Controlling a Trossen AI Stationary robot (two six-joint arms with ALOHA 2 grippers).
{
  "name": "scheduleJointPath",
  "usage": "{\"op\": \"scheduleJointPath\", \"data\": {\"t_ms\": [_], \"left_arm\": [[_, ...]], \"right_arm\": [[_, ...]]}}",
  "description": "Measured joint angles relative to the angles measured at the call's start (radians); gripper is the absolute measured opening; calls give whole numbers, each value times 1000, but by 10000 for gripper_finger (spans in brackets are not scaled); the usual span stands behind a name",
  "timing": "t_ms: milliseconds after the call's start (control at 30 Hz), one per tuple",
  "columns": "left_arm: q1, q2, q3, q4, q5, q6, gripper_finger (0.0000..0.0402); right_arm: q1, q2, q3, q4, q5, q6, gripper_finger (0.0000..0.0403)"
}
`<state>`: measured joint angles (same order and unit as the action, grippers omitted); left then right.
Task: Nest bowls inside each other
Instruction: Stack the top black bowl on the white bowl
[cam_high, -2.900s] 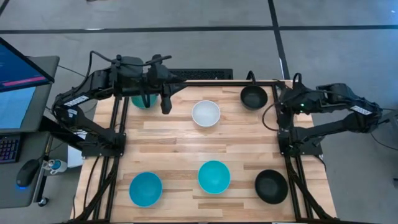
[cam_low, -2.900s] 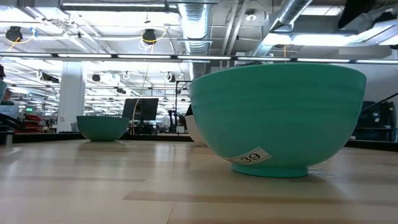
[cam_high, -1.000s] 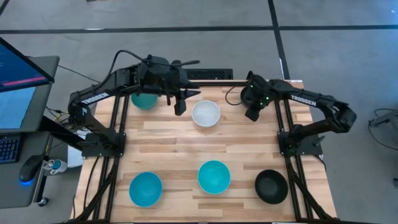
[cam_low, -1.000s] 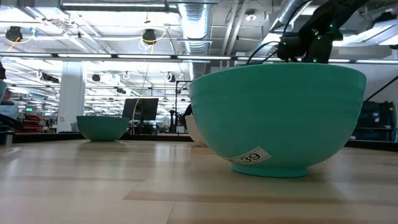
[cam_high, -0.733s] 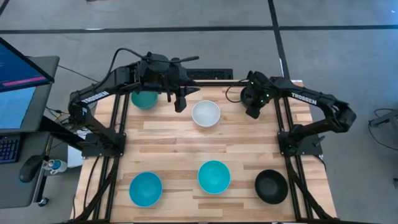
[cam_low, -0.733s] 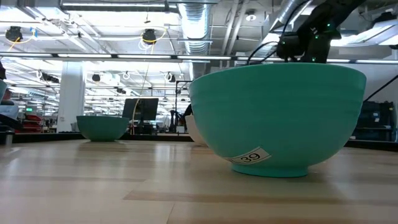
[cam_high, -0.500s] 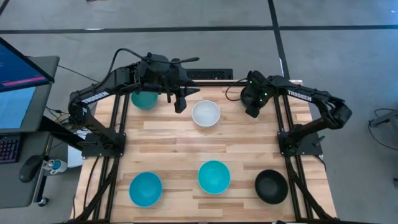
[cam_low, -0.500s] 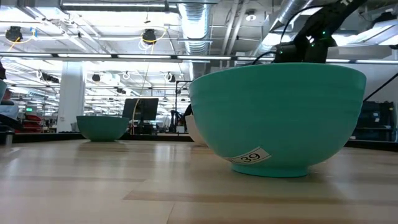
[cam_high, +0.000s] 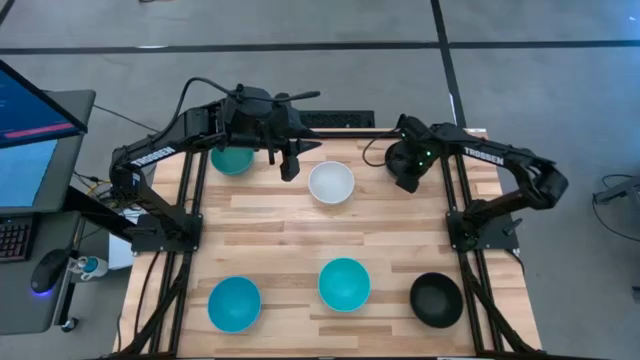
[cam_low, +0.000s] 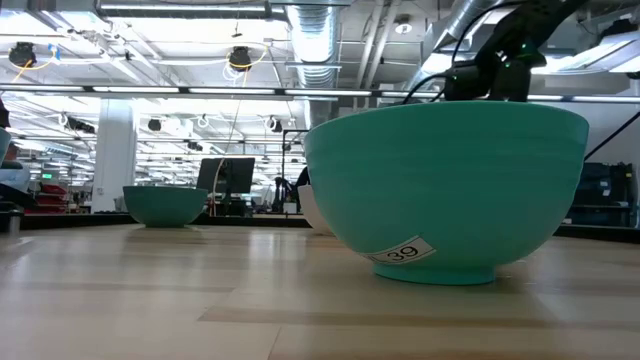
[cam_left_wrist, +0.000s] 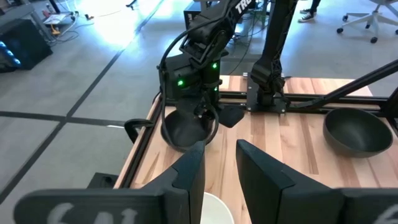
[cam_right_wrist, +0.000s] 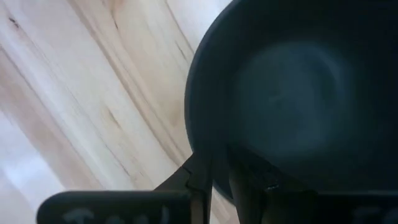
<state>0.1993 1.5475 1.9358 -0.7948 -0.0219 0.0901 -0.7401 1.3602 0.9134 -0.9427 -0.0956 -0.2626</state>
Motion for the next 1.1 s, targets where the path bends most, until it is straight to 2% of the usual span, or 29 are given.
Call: {"op": "scheduleJointPath", "data": {"t_ms": [333, 567, 700, 1100], "left_arm": [[0, 0, 0, 0, 0, -1, 84], [0, 0, 0, 0, 0, -5, 84], [0, 0, 0, 0, 0, -6, 84], [0, 0, 0, 0, 0, -7, 84]], "right_arm": [[52, 1, 0, -22, -44, 0, 70], [79, 1, 0, 28, -29, 0, 70], [72, 1, 0, 50, 42, -8, 70], [72, 2, 0, 38, -1, -7, 70]]}}
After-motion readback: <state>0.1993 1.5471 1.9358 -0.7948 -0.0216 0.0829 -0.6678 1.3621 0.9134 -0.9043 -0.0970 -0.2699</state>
